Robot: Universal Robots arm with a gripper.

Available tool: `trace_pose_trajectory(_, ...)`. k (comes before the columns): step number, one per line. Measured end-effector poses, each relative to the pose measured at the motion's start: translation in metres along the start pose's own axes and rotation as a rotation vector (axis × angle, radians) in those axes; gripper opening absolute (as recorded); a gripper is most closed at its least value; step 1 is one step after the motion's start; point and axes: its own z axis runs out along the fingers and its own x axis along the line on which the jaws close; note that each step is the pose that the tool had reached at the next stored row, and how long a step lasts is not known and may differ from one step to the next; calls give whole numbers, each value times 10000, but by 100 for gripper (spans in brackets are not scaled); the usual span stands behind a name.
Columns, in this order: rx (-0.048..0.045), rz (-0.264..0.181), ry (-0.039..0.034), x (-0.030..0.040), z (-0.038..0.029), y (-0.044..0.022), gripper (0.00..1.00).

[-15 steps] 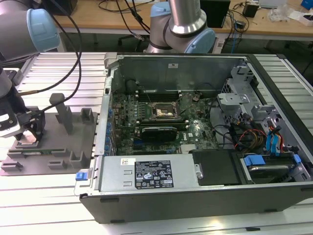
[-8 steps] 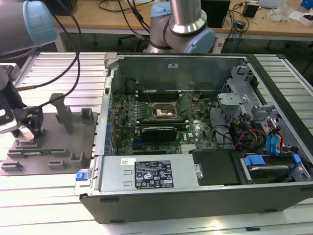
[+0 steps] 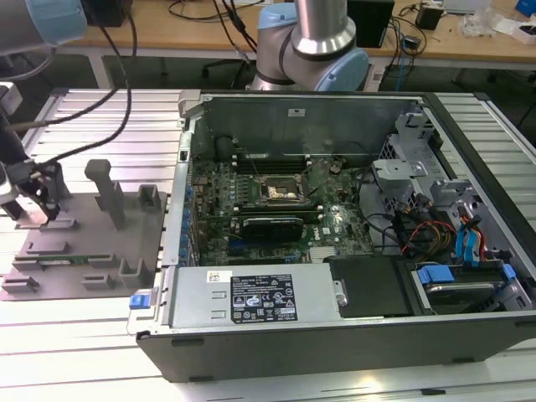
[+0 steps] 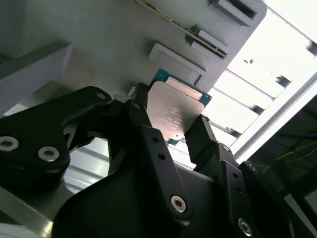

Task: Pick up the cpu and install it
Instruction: 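Pick up the cpu and move it towards the insertion slot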

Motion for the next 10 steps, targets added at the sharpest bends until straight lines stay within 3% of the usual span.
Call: trace_pose_trajectory(10,0,-1,1,2,-560,41,55)
